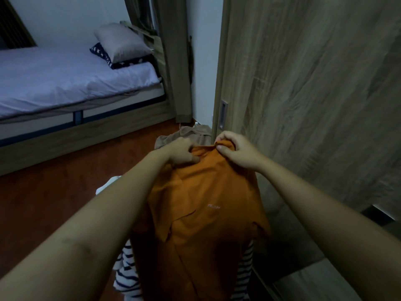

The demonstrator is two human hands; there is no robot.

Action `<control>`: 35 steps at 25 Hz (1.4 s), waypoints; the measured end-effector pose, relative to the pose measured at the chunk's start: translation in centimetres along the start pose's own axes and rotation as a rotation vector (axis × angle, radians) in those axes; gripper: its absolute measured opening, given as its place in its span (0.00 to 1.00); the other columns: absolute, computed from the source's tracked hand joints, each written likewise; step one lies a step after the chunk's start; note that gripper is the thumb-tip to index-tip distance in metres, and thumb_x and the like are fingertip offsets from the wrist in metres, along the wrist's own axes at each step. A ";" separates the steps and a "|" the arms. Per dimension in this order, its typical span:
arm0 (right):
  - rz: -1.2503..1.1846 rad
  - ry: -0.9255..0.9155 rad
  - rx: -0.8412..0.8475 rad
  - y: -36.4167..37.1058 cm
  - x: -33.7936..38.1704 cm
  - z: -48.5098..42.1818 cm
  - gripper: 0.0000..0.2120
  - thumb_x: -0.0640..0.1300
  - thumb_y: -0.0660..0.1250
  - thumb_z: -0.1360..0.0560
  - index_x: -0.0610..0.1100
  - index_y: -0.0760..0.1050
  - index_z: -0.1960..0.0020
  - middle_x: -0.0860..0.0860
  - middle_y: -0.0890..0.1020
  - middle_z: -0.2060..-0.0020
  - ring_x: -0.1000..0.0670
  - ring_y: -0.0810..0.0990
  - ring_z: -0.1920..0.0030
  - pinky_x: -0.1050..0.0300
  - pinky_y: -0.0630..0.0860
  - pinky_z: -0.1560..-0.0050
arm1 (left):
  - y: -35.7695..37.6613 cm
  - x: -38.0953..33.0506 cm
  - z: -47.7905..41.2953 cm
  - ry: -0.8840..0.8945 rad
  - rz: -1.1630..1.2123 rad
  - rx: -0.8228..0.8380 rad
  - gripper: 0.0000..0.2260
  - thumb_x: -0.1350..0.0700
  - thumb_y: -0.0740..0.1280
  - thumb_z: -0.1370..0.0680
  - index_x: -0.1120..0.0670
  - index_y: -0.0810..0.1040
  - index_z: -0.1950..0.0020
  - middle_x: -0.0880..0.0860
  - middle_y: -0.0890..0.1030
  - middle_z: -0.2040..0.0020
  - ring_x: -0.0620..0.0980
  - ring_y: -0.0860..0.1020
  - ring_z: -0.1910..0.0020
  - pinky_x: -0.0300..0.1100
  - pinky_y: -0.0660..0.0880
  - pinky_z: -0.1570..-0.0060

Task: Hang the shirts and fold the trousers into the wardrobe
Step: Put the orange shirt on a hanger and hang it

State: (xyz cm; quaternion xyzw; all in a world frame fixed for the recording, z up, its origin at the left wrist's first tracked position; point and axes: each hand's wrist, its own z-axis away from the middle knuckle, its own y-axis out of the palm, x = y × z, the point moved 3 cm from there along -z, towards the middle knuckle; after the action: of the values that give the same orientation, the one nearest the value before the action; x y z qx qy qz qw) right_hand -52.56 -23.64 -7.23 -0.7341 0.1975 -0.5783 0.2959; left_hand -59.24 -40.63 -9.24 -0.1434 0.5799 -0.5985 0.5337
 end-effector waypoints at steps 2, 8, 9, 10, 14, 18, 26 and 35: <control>0.116 0.052 -0.077 0.1 0.2 0.1 0.10 0.53 0.69 0.28 0.51 0.71 0.52 0.55 0.76 0.55 0.54 0.75 0.54 0.57 0.71 0.52 | -0.4 2.1 0.0 -0.018 -0.079 -0.047 0.15 0.42 0.66 0.25 0.54 0.76 0.53 0.54 0.78 0.53 0.50 0.77 0.57 0.39 0.72 0.59; 0.396 0.255 -0.335 0.3 1.4 1.0 0.12 0.57 0.64 0.28 0.51 0.73 0.65 0.54 0.76 0.70 0.52 0.78 0.65 0.52 0.79 0.58 | -3.4 7.2 5.2 -0.266 -0.504 -0.367 0.14 0.44 0.62 0.22 0.46 0.75 0.39 0.52 0.77 0.42 0.55 0.70 0.38 0.60 0.62 0.38; 0.374 0.273 -0.344 0.1 1.6 1.2 0.14 0.57 0.63 0.27 0.50 0.72 0.67 0.53 0.75 0.72 0.51 0.77 0.67 0.53 0.79 0.60 | -4.2 7.6 6.3 -0.297 -0.464 -0.451 0.11 0.48 0.63 0.23 0.46 0.76 0.41 0.53 0.76 0.43 0.56 0.70 0.39 0.62 0.62 0.38; 0.346 0.283 -0.353 -0.1 1.9 1.7 0.15 0.56 0.62 0.26 0.51 0.70 0.68 0.53 0.74 0.73 0.51 0.75 0.69 0.54 0.78 0.63 | -4.9 7.9 7.4 -0.317 -0.377 -0.513 0.09 0.52 0.64 0.23 0.47 0.77 0.44 0.53 0.77 0.45 0.56 0.71 0.41 0.61 0.65 0.39; 0.255 0.312 -0.356 -1.3 3.9 5.0 0.18 0.48 0.58 0.23 0.50 0.67 0.72 0.53 0.70 0.74 0.51 0.70 0.70 0.59 0.65 0.68 | -4.7 7.2 12.0 -0.217 0.273 -0.496 0.08 0.61 0.64 0.24 0.48 0.79 0.53 0.53 0.80 0.51 0.53 0.78 0.48 0.47 0.75 0.48; 0.237 0.258 -0.292 -3.1 7.3 10.7 0.12 0.36 0.55 0.25 0.42 0.77 0.59 0.48 0.76 0.64 0.49 0.73 0.61 0.60 0.65 0.60 | -3.2 3.3 17.4 -0.068 0.562 -0.362 0.11 0.62 0.61 0.23 0.52 0.79 0.46 0.57 0.80 0.49 0.54 0.79 0.48 0.46 0.77 0.50; 0.241 0.276 -0.492 -8.7 14.0 27.1 0.12 0.41 0.58 0.27 0.41 0.76 0.66 0.46 0.76 0.70 0.44 0.76 0.63 0.56 0.67 0.66 | -2.0 -12.6 28.6 0.257 0.413 -0.866 0.11 0.56 0.58 0.22 0.50 0.73 0.64 0.52 0.75 0.66 0.47 0.72 0.66 0.43 0.68 0.63; 0.413 0.292 -0.835 -19.3 16.7 45.7 0.10 0.43 0.56 0.22 0.44 0.73 0.58 0.48 0.73 0.56 0.49 0.73 0.57 0.57 0.68 0.58 | 3.1 -30.4 31.4 0.326 0.244 -0.609 0.13 0.56 0.56 0.20 0.56 0.74 0.62 0.53 0.74 0.63 0.51 0.72 0.57 0.43 0.65 0.63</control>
State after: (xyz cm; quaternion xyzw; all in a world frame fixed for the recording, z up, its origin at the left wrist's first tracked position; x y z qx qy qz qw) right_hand -5.24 -10.36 10.65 -0.6468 0.5936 -0.4758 0.0540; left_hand -21.15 -32.40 10.71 -0.1282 0.8219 -0.3456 0.4344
